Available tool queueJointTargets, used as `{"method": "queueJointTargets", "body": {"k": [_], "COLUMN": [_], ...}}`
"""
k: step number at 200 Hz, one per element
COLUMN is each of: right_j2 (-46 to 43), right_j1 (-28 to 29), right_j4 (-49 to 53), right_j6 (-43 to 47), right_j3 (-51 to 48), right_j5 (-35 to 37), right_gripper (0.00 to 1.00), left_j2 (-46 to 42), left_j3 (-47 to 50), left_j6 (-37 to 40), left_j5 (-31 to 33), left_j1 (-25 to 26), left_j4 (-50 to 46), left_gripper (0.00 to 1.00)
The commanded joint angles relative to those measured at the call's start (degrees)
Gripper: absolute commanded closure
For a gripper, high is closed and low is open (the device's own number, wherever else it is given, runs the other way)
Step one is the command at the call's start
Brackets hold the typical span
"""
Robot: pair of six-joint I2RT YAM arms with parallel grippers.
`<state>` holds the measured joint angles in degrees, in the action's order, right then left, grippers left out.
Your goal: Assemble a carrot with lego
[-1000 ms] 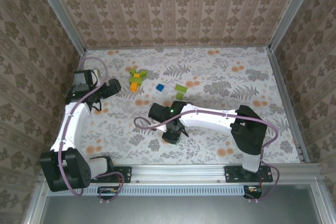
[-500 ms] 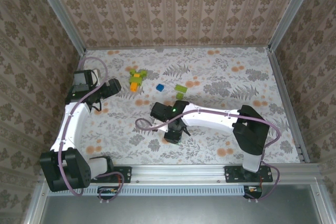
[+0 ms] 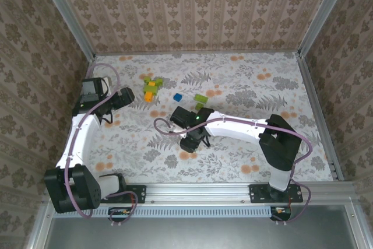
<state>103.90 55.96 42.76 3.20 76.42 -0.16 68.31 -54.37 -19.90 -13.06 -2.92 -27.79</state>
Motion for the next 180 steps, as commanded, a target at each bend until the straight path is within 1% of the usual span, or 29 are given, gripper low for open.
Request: {"method": "queueJointTargets", "body": {"k": [1,43,62,104,134,147,164,180], "right_j2": [0.19,-4.70,-7.62,-11.02,-7.53,-5.55,-3.07,-0.86], "right_j1": [0.07,-1.21,-3.47,-11.79,-17.08,-19.26,-22.24,-23.88], "right_j4": [-0.42,-1.00,-1.09,0.01,0.65,-0.46,-2.05,-3.41], "right_j6": [-2.01,-3.27,-4.46,-6.74,-1.36,1.16,4.03,6.42], "right_j3": [-0.25,0.21,0.62,1.34,1.53,1.45,1.66,2.11], "right_j5": [1.43,0.59,1.07,5.21,8.50,8.11,4.95,1.88], "right_gripper": [0.51,0.33,0.28,0.26,0.26,0.26,0.28,0.29], "left_j2": [-0.11,-0.11,-0.20,-0.26,-0.17,-0.11,-0.14,-0.20], "left_j3": [-0.23,-0.25,-0.21,-0.13,-0.13,-0.12,-0.19,-0.12], "left_j6": [0.66,0.66,0.65,0.65,0.65,0.63,0.67,0.65], "left_j5": [-0.56,-0.56,-0.56,-0.56,-0.65,-0.65,-0.68,-0.67], "left_j1": [0.41,0.48,0.52,0.48,0.50,0.48,0.50,0.62], "left_j4": [0.19,0.11,0.02,0.06,0.19,0.20,0.17,0.19], "left_gripper": [0.00,0.00,0.00,0.00,0.00,0.00,0.00,0.00]}}
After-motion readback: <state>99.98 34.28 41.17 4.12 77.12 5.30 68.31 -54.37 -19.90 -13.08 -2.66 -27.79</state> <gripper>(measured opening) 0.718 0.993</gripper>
